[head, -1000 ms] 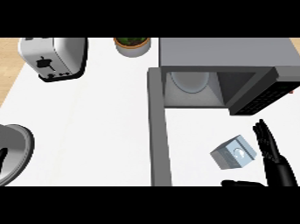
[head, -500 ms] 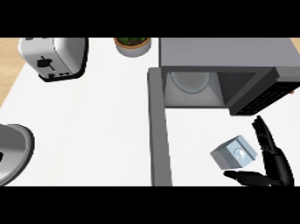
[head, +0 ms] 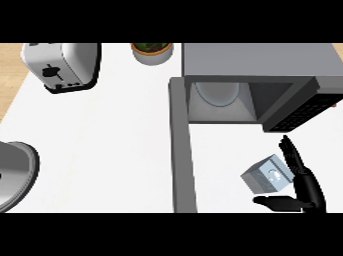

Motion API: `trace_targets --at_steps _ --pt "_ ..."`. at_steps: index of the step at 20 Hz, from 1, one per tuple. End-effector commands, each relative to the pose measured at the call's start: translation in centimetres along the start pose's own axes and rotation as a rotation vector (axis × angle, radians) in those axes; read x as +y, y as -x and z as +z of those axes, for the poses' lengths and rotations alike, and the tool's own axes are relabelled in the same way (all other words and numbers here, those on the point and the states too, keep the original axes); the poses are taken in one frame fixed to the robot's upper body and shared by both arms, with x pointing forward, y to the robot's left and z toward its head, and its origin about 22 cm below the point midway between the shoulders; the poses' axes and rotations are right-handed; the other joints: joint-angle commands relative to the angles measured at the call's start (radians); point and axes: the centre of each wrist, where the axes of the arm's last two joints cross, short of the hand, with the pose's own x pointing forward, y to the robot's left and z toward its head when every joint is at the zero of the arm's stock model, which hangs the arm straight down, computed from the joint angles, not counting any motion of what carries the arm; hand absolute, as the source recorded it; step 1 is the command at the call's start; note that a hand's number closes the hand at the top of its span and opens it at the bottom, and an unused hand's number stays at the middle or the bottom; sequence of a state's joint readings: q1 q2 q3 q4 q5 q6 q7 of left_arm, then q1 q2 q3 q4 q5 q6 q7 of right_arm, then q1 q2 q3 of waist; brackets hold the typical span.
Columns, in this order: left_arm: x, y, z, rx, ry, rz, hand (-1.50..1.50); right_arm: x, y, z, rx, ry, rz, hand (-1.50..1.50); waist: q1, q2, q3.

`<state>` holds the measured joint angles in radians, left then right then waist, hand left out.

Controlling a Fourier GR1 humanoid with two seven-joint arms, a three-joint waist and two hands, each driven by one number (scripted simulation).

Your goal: Pick up the milk, place it into the microwave and close the microwave

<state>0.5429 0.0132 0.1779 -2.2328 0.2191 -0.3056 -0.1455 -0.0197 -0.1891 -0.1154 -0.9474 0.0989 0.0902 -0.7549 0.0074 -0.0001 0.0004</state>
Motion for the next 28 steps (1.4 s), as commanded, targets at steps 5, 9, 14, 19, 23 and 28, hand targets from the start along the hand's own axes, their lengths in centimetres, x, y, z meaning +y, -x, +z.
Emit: trace_targets --at_steps 5,9,14,19,23,28 --pt "-0.6 0.6 1.3 -0.015 -0.012 0.014 -1.5 0.8 2.5 0.1 0.025 -0.036 -0.073 -1.5 0.003 0.0 0.0" --pt "0.7 -0.1 -0.4 -0.005 -0.011 0.005 -1.5 1.2 3.3 0.6 -0.014 0.0 -0.05 -1.5 -0.001 0.0 0.0" --pt "1.5 -0.2 0.4 0.004 0.0 0.0 -1.5 1.4 3.5 -0.2 -0.065 0.038 -0.164 -1.5 0.0 0.0 0.0" --pt "1.0 0.4 0.3 0.003 0.002 0.014 -1.5 1.6 3.0 -0.9 -0.061 -0.014 -0.283 1.5 -0.003 -0.002 0.0" --pt "-0.3 0.0 1.3 -0.002 -0.008 0.012 -1.5 3.4 3.1 -1.3 -0.111 0.005 -0.325 1.5 0.001 -0.002 0.0" --pt "-0.7 0.6 0.9 0.004 0.0 0.006 -1.5 1.9 2.5 -0.9 -0.129 -0.058 -0.413 1.5 -0.002 -0.003 0.0"
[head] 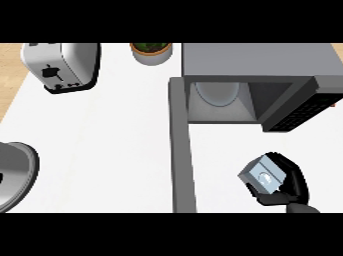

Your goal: Pick up the milk, place it into the microwave and close the microwave

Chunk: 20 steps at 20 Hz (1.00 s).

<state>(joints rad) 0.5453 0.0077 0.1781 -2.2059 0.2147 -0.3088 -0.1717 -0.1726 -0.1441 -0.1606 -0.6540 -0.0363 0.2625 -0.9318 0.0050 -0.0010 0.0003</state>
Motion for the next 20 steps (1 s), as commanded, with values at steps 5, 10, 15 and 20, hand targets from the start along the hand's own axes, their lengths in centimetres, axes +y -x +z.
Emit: trace_targets --at_steps 5,10,15,20 --pt "1.4 -0.1 -0.3 -0.003 -0.013 -0.022 -1.5 0.4 -1.7 -2.8 -0.078 -0.046 -0.148 1.5 -0.001 0.0 0.0" --pt "0.4 0.0 0.5 -0.008 -0.006 0.005 -1.5 1.1 -2.7 -5.7 -0.089 -0.071 -0.158 1.5 0.001 0.0 0.0" --pt "2.0 0.1 1.8 -0.005 -0.008 -0.003 -1.5 4.9 -5.4 -5.0 -0.098 -0.106 -0.107 1.5 -0.005 -0.002 -0.001" --pt "2.1 -0.4 0.2 0.005 -0.007 -0.008 -1.5 7.3 -8.6 -2.5 -0.097 -0.128 -0.071 1.5 -0.011 -0.002 -0.001"
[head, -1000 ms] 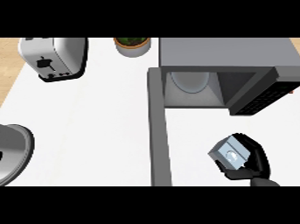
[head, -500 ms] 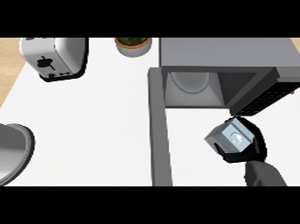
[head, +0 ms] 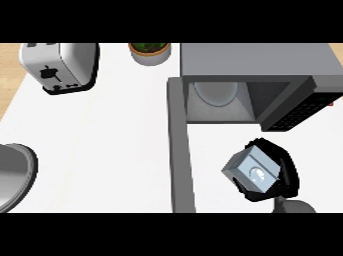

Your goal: Pick up the milk, place it into the microwave and close the microwave

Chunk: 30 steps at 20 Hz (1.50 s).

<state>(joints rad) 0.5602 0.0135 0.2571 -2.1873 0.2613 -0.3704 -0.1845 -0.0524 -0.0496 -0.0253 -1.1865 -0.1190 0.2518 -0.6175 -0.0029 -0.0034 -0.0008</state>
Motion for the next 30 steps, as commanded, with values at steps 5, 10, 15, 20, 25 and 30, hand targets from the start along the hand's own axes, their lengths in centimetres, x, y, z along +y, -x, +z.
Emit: trace_targets --at_steps 5,10,15,20,25,30 --pt "0.8 -0.1 -0.3 0.001 -0.006 0.029 -1.5 6.1 -4.9 2.2 0.011 0.016 -0.033 1.5 -0.002 0.001 0.0" --pt "0.9 -0.6 1.1 0.003 -0.015 0.028 -1.5 7.0 -7.1 0.7 0.037 0.068 -0.017 1.5 0.006 0.002 0.001" --pt "1.8 0.4 1.0 -0.008 -0.019 -0.001 -1.5 12.1 -8.6 -1.9 -0.016 0.072 0.007 1.5 0.009 0.002 0.0" --pt "4.0 1.1 1.8 0.014 -0.023 0.016 -1.5 12.4 -8.0 -5.6 -0.061 0.107 0.063 1.5 0.013 0.003 0.001" --pt "4.7 0.6 1.4 0.011 -0.032 -0.001 -1.5 12.0 -7.5 -9.9 -0.014 0.201 0.199 1.5 0.017 0.006 0.0" --pt "4.9 -1.1 1.3 0.007 -0.017 0.005 -1.5 9.1 -4.5 -11.8 0.063 0.274 0.238 1.5 0.021 0.007 0.001"
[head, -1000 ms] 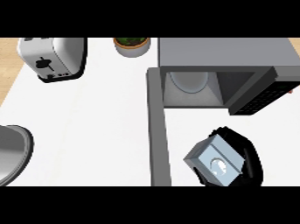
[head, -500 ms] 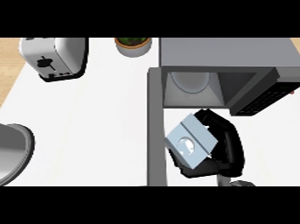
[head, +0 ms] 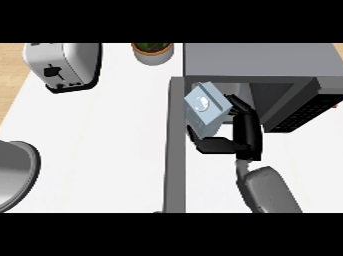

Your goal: Pick up the milk, place it into the microwave and close the microwave

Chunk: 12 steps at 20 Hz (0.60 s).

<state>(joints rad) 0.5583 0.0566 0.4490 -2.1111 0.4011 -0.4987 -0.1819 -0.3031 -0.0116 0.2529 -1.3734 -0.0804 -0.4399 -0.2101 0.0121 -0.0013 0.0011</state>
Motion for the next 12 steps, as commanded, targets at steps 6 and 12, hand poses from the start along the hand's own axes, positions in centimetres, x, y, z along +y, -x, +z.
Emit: trace_targets --at_steps 6,12 --pt "1.1 1.2 -1.3 -0.004 0.005 0.001 -1.5 -1.0 4.4 -6.4 0.085 0.084 0.034 1.5 0.014 0.009 0.0" --pt "1.3 2.6 -2.2 0.014 0.008 0.017 -1.5 -2.3 8.9 -4.9 0.022 0.032 0.069 1.5 0.017 0.012 0.0"
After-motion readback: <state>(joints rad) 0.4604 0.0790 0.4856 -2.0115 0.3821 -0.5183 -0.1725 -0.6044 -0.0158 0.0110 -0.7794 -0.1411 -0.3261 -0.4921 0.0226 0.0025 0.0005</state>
